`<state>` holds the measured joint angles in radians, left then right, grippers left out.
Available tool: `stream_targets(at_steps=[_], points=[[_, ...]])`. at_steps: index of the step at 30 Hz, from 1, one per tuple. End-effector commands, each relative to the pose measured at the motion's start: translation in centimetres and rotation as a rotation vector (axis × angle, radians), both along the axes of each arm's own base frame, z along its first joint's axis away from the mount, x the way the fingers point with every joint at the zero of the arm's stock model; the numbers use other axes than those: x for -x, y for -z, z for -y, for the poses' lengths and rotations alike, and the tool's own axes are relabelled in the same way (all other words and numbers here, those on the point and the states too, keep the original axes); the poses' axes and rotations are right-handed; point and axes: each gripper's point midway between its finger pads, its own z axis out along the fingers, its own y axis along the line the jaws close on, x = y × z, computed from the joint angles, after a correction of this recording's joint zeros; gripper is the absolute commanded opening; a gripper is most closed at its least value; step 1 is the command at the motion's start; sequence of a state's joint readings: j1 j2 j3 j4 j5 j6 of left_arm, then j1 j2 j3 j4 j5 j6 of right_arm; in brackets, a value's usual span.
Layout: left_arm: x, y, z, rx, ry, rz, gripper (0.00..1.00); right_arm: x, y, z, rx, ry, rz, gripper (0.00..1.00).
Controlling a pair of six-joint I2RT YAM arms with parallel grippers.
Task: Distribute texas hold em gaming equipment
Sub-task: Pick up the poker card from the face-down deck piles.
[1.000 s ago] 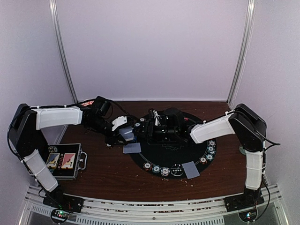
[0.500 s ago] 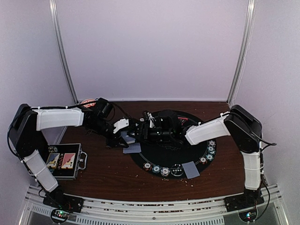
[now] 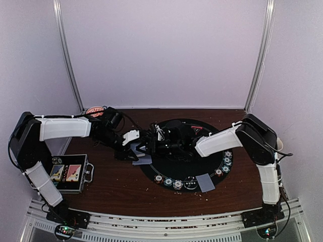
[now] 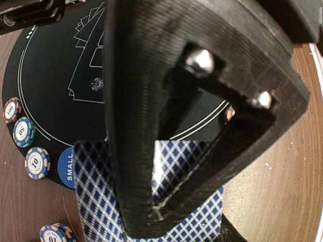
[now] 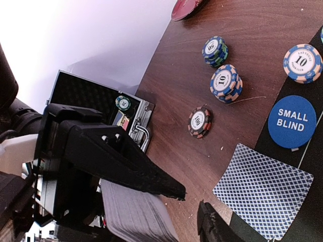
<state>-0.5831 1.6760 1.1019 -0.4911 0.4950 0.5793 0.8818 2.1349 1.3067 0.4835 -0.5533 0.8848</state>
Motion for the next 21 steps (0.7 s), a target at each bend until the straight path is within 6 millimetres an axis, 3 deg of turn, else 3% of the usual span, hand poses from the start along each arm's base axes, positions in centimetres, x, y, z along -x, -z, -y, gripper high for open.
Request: stream_targets(at_steps=[1, 10, 17, 21], points=[[0.8, -0.8, 0.7, 0.033, 0.049, 0.015, 0.48, -2.1, 1.1, 2.1, 0.068, 0.113, 0.006, 0.37], [0.8, -0.5, 0.7, 0.028, 0.049, 0.012, 0.48, -2.5, 1.1, 4.0, 0.12, 0.152, 0.028, 0.24], [0.6, -0.1, 0.7, 0.015, 0.044, 0.009, 0.49, -1.9, -0.2, 4.5, 0.11, 0.142, 0.051, 0.16], [0.6, 0.0, 0.7, 0.013, 0.044, 0.008, 0.49, -1.5, -1.2, 5.0, 0.107, 0.139, 0.066, 0.06]])
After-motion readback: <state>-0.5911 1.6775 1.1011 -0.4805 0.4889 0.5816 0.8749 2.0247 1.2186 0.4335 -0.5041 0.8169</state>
